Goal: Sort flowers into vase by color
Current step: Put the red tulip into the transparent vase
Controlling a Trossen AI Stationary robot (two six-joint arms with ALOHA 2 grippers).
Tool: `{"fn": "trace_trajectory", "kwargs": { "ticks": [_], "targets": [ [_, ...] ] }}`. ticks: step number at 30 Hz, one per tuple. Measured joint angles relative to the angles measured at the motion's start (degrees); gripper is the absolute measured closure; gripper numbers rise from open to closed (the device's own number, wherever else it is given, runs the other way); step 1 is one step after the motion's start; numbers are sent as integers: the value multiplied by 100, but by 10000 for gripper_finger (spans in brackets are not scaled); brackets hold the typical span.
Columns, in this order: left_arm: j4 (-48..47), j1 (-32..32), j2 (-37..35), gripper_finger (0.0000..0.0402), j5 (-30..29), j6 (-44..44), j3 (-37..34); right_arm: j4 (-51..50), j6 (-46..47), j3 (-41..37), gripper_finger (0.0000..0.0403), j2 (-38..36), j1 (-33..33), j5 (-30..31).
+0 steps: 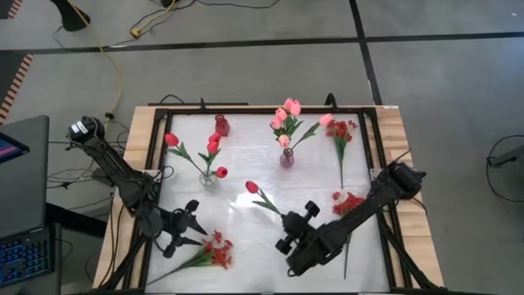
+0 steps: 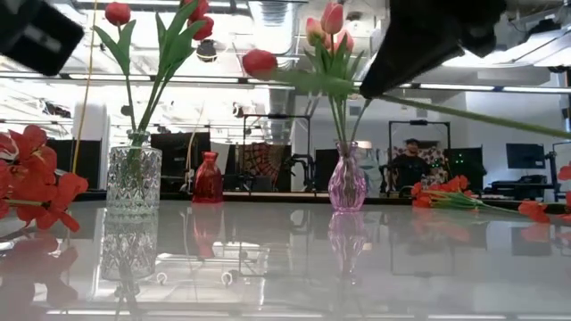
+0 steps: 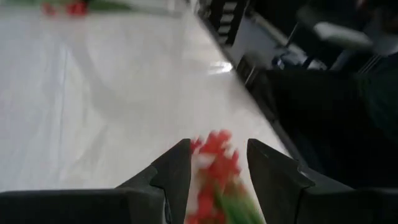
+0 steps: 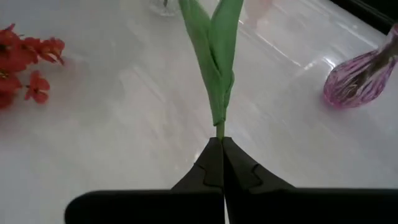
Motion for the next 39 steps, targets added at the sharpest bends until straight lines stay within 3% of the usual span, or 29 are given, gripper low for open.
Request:
{"fn": "trace_trajectory", "kwargs": {
  "ticks": [5, 9, 15, 20, 27, 32, 39],
  "targets": [
    [1160, 16, 334, 258, -167, 450, 2, 2294, -782, -1348, 386, -834, 11, 458],
    [2344, 138, 959, 258, -258, 615, 2, 4559, -1919, -2296, 386, -1253, -9, 441],
    [4061, 383, 2141, 258, -290, 662, 4, 6921, -3483, -2910, 386, -1479, -52, 144],
    [4931, 516, 2771, 258, -258, 792, 7, 7483, -4229, -2929, 384, -1470, -171, -316],
    [4935, 922, 2744, 258, -259, 881, 55, 8016, -5241, -2929, 384, -1528, -374, -689],
    [4922, 1302, 2631, 258, 7, 1071, 57, 7995, -5351, -3025, 384, -1755, -584, -1089],
    [5091, 1714, 2623, 259, 154, 1434, 58, 8092, -5571, -3434, 384, -2353, -700, -1143]
  ]
}}
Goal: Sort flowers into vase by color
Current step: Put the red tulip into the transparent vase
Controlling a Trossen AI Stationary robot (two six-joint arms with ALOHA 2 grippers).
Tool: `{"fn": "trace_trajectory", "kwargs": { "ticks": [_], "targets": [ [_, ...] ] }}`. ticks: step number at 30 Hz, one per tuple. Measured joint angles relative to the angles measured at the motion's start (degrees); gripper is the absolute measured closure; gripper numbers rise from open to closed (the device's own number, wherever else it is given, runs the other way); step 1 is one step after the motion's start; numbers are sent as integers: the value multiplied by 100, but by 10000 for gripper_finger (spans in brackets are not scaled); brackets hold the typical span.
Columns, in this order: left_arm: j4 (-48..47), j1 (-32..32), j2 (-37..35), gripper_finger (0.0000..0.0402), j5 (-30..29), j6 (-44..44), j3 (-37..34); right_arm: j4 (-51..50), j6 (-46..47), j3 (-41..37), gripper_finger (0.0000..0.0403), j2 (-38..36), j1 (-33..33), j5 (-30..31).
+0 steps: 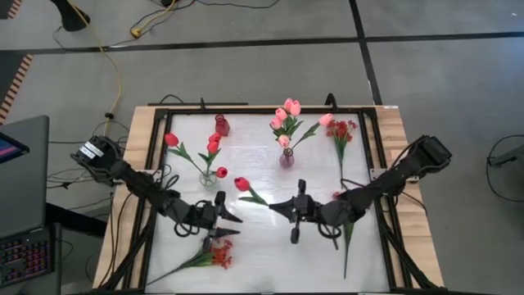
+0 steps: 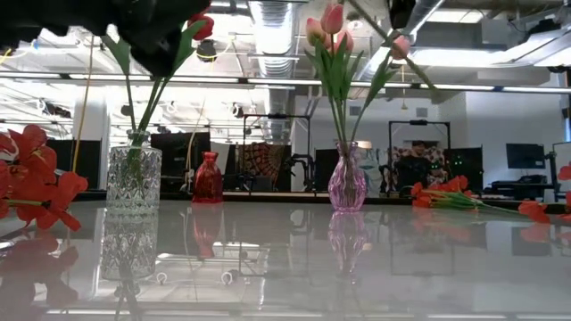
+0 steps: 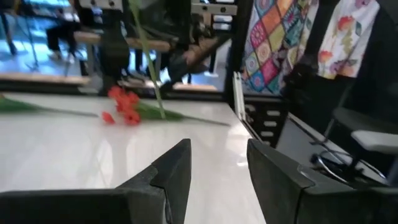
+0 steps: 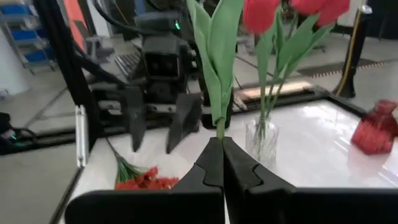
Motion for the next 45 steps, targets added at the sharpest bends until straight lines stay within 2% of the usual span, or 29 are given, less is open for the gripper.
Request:
{"fn": "trace_trajectory", "kwargs": {
  "ticks": [6, 11, 26, 30, 36, 45],
  "targets": [
    [549, 179, 0, 258, -1, 575, 1, 352, -329, -310, 384, -329, 5, -165],
    [911, 196, -4, 258, 2, 939, 43, 875, -642, -404, 384, -216, 13, -701],
    [858, 194, -4, 258, -123, 928, 337, 1287, -547, -400, 384, -180, -83, -1254],
    [652, 194, -4, 261, -131, 914, 539, 2141, -590, -391, 384, 281, -144, -1404],
    [-415, 194, -4, 271, -180, 799, 891, 3336, -636, -355, 384, 954, -376, -1814],
    [-608, 209, -2, 274, -397, 614, 926, 3604, -642, 137, 384, 1441, -525, -2419]
  ]
}}
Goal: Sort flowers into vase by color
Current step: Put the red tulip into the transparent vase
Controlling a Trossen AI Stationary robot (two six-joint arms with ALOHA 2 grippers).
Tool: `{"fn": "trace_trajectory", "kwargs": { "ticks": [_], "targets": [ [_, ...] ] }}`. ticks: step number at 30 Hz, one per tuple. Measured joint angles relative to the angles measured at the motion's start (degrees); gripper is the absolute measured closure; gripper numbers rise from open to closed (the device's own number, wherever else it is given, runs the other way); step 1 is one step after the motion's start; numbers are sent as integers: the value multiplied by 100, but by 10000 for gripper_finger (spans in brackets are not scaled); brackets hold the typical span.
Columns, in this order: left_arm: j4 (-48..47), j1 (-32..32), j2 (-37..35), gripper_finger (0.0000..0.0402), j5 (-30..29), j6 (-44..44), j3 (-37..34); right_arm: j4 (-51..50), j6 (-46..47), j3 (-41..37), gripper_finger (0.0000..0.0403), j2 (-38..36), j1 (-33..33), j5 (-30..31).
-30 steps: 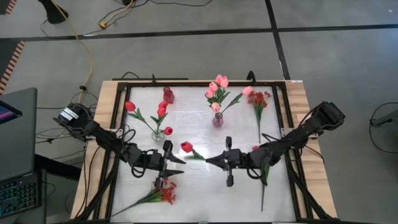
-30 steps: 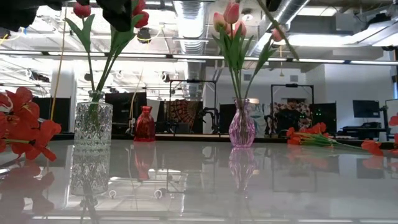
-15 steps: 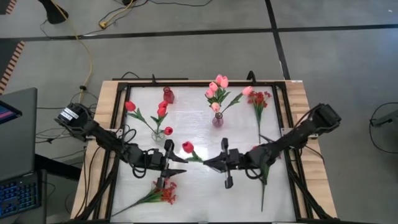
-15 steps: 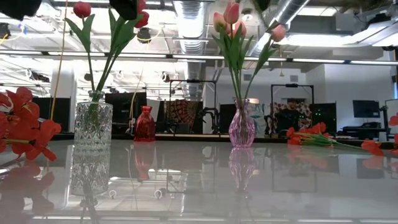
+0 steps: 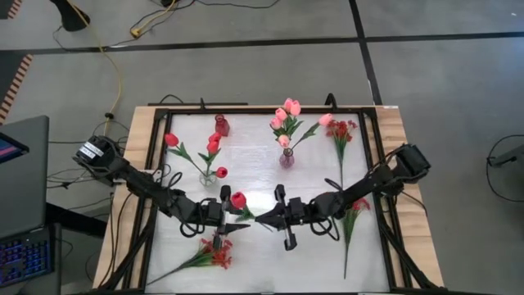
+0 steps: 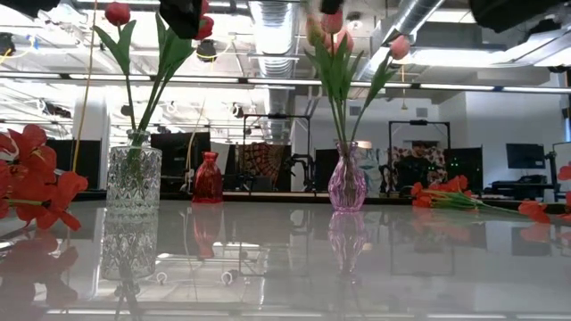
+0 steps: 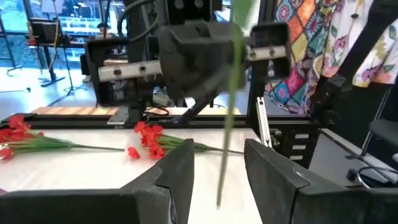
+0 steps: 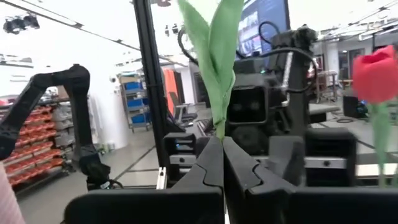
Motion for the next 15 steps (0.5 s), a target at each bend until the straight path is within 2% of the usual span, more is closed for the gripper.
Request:
{"fn": "trace_trajectory", "kwargs": {
  "ticks": [7, 15],
  "targets": [
    [96, 72, 2, 274, 107, 12, 0, -46, -207, 530, 384, 503, -104, -83],
    [52, 72, 2, 274, 136, 31, -2, -109, -381, 598, 384, 525, -175, -122]
  ]
}}
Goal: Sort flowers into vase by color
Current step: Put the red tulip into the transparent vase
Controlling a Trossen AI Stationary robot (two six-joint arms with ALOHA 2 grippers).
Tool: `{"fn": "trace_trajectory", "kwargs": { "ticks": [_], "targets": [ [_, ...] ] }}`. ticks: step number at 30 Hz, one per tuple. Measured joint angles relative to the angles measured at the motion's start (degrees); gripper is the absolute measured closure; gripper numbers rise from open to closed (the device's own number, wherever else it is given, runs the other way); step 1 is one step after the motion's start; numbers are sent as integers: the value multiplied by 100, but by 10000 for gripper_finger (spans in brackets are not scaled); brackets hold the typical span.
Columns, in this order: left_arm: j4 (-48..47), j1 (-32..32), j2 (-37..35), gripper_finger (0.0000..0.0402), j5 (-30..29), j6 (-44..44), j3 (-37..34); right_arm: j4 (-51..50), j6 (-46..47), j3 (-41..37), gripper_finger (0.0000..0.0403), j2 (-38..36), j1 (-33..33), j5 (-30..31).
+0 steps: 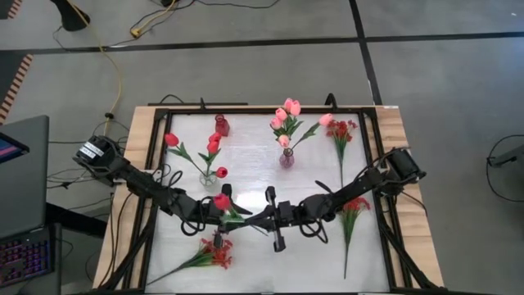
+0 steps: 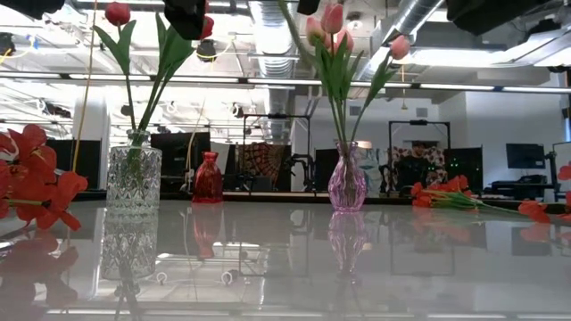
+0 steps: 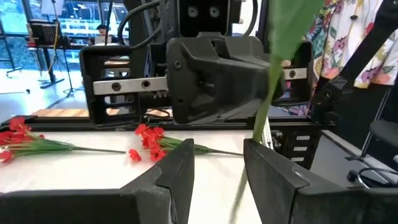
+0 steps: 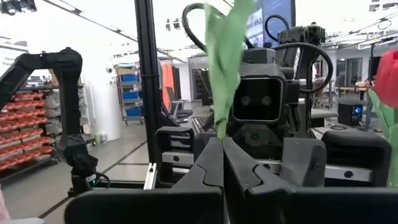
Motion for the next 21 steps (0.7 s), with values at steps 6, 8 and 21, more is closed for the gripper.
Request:
{"fn": "trace_trajectory", "kwargs": {
  "ticks": [6, 8, 21],
  "targets": [
    [-322, -1, -22, 274, 100, 170, 0, -227, -30, -2, 384, -7, 0, 0],
    [-626, -1, -106, 274, 138, 163, 0, -289, -30, -2, 384, -7, 0, 8],
    [-1542, 1, -869, 274, 166, 47, -4, -291, -26, -2, 384, -12, -83, 63]
  ]
}}
